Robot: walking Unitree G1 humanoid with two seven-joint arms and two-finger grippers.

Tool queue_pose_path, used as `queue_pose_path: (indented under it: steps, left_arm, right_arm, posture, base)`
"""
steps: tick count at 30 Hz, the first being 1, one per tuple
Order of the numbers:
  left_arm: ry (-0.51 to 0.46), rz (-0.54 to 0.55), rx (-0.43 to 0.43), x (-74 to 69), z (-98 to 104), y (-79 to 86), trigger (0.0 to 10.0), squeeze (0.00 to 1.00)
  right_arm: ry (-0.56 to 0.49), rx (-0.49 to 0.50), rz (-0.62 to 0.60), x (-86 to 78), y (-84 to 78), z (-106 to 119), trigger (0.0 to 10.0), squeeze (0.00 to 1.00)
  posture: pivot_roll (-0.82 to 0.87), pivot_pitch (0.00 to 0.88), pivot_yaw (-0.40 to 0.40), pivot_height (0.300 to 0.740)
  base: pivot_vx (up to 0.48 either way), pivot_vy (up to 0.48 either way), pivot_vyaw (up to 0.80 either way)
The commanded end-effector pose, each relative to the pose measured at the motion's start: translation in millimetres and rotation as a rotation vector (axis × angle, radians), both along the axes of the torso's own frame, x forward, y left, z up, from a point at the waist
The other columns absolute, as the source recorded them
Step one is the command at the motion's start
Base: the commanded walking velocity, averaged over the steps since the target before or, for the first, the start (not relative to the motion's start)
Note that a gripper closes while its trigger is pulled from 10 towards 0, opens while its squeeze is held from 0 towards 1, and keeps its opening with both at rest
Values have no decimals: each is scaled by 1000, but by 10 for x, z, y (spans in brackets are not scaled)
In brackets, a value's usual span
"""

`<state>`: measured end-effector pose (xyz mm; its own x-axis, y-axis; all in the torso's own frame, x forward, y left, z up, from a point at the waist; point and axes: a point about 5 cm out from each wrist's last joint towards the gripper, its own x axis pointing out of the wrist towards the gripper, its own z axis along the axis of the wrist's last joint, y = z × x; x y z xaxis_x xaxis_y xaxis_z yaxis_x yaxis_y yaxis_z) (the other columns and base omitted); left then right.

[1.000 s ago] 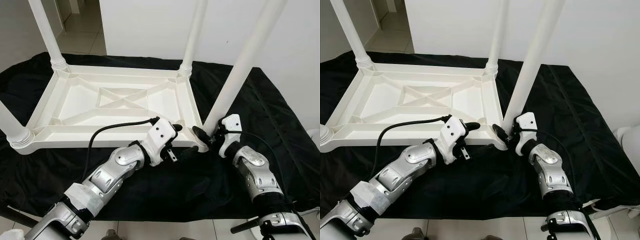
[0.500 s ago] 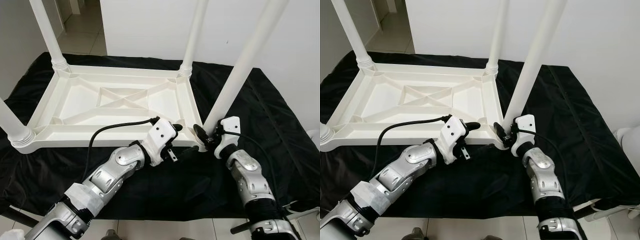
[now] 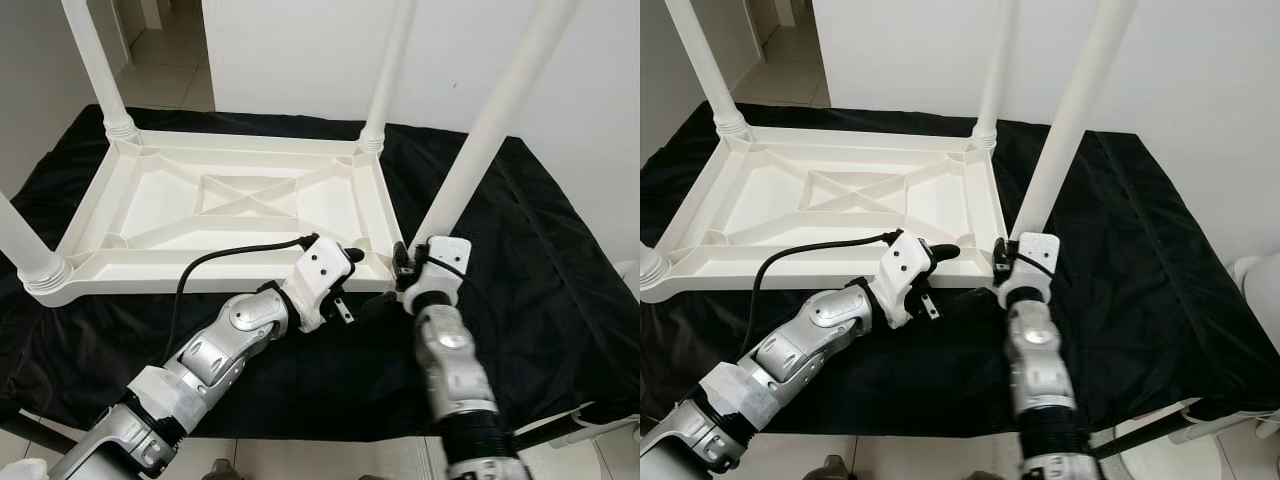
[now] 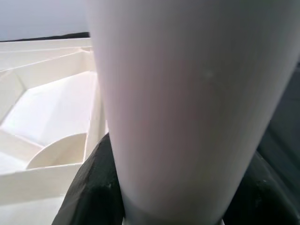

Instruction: Building children table

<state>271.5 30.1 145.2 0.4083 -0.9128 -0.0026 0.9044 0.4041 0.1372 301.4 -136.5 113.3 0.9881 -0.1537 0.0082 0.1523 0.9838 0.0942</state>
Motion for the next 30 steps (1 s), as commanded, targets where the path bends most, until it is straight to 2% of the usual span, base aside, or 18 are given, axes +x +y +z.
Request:
queue_pose_path:
  steps: [1, 5, 6, 7, 8, 17, 18, 19, 20, 21, 22, 26, 29, 30]
  left_arm:
    - [7, -253, 40, -139, -28, -41, 10000, 0]
    - [8, -258, 44, -145, -32, -37, 10000, 0]
    - [7, -260, 45, -144, -31, -36, 10000, 0]
    - [7, -260, 45, -144, -31, -36, 10000, 0]
    - [7, -260, 46, -142, -30, -36, 10000, 0]
    - [5, -260, 45, -154, -34, -41, 10000, 0]
    - [5, -259, 44, -156, -34, -39, 10000, 0]
    - [5, -257, 44, -155, -34, -39, 10000, 0]
    - [5, -257, 44, -155, -34, -39, 10000, 0]
    - [5, -256, 43, -154, -34, -40, 10000, 0]
    - [4, -256, 42, -153, -33, -42, 10000, 0]
    - [4, -257, 42, -151, -33, -44, 10000, 0]
    - [1, -257, 41, -140, -25, -54, 10000, 0]
    - [1, -257, 41, -140, -25, -54, 10000, 0]
  right_arm:
    - [87, 12, -40, -54, -39, -167, 10000, 0]
    - [67, 26, -9, -63, 20, -131, 10000, 0]
    - [52, 26, 3, -72, 20, -110, 10000, 792]
    - [52, 26, 3, -72, 20, -110, 10000, 792]
    - [39, 32, 16, -80, 17, -93, 10000, 1000]
    - [-18, 11, 104, -149, -60, -20, 10000, 1000]
    - [-29, -3, 145, -173, -126, -17, 10000, 1000]
    - [-36, -31, 211, -197, -199, -20, 10000, 255]
    - [-36, -31, 211, -197, -199, -20, 10000, 255]
    - [-36, -57, 290, -213, -269, -27, 10000, 0]
    - [-34, -72, 342, -224, -312, -31, 10000, 0]
    - [-33, -96, 388, -220, -348, -31, 10000, 0]
    - [-27, -176, 509, -129, -430, -15, 10000, 0]
    - [-27, -176, 509, -129, -430, -15, 10000, 0]
  posture:
    - [21, 0, -55, 740]
    - [23, 0, -53, 740]
    - [24, 0, -53, 740]
    - [24, 0, -53, 740]
    - [24, 0, -54, 740]
    - [30, 0, -62, 740]
    - [30, 0, -63, 740]
    - [29, 0, -62, 740]
    - [29, 0, -62, 740]
    - [27, 0, -61, 740]
    - [27, 0, -61, 740]
    - [26, 0, -60, 740]
    - [26, 0, -58, 740]
    - [26, 0, -58, 740]
  base:
    - [0, 0, 0]
    - [0, 0, 0]
    - [0, 0, 0]
    - [0, 0, 0]
    - [0, 0, 0]
    - [0, 0, 0]
    - [0, 0, 0]
    - [0, 0, 0]
    - [0, 0, 0]
    - [0, 0, 0]
    - [0, 0, 0]
    - [0, 0, 0]
    - [0, 0, 0]
    - [0, 0, 0]
